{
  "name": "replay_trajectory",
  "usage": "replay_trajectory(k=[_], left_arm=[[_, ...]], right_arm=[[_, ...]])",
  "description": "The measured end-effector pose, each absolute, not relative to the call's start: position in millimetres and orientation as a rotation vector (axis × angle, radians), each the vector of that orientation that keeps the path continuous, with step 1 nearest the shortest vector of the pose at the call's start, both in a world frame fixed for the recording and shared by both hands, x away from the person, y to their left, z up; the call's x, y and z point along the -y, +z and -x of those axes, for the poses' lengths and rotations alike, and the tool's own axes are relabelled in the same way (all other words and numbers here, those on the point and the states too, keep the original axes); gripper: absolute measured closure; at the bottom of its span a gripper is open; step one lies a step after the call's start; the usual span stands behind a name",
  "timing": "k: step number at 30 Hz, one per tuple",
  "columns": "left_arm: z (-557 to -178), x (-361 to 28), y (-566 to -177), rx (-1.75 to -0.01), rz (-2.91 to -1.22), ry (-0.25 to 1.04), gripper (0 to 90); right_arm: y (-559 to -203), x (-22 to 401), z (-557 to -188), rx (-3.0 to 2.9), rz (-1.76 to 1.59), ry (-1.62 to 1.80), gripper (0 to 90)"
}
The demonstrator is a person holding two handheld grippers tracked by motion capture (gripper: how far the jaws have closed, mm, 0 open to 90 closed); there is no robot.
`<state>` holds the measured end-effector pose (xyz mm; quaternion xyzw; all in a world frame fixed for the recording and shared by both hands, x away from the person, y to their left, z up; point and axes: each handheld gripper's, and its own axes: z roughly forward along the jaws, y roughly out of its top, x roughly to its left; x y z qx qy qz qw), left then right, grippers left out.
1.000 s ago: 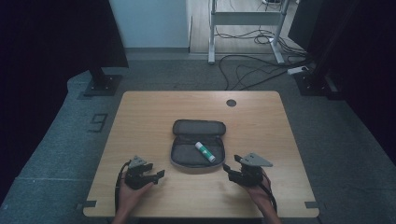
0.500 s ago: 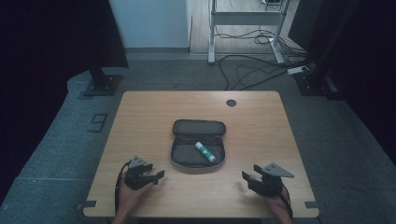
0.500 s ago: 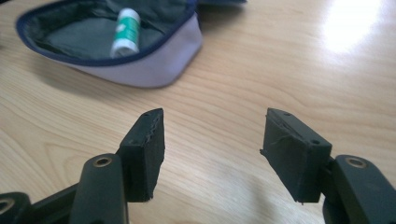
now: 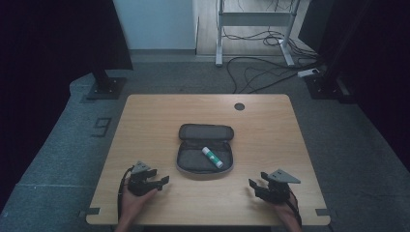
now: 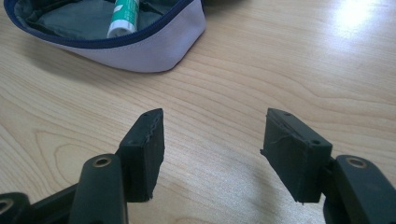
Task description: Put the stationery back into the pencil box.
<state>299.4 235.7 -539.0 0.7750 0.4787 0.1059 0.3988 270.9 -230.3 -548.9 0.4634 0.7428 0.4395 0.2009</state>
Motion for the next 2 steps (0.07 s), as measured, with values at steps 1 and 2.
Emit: replay_trajectory(k=[1, 2], left_arm=[[-299.4, -235.7, -538.9, -1.212, -1.961, 0.268, 32.3], [-299.4, -235.9, -538.7, -1.211, -1.962, 0.268, 32.3]], right_arm=[[-549.4, 230.3, -271.3, -2.077, -1.297, 1.229, 38.1], [-549.9, 230.3, -271.9, -2.079, -1.296, 1.228, 38.1]])
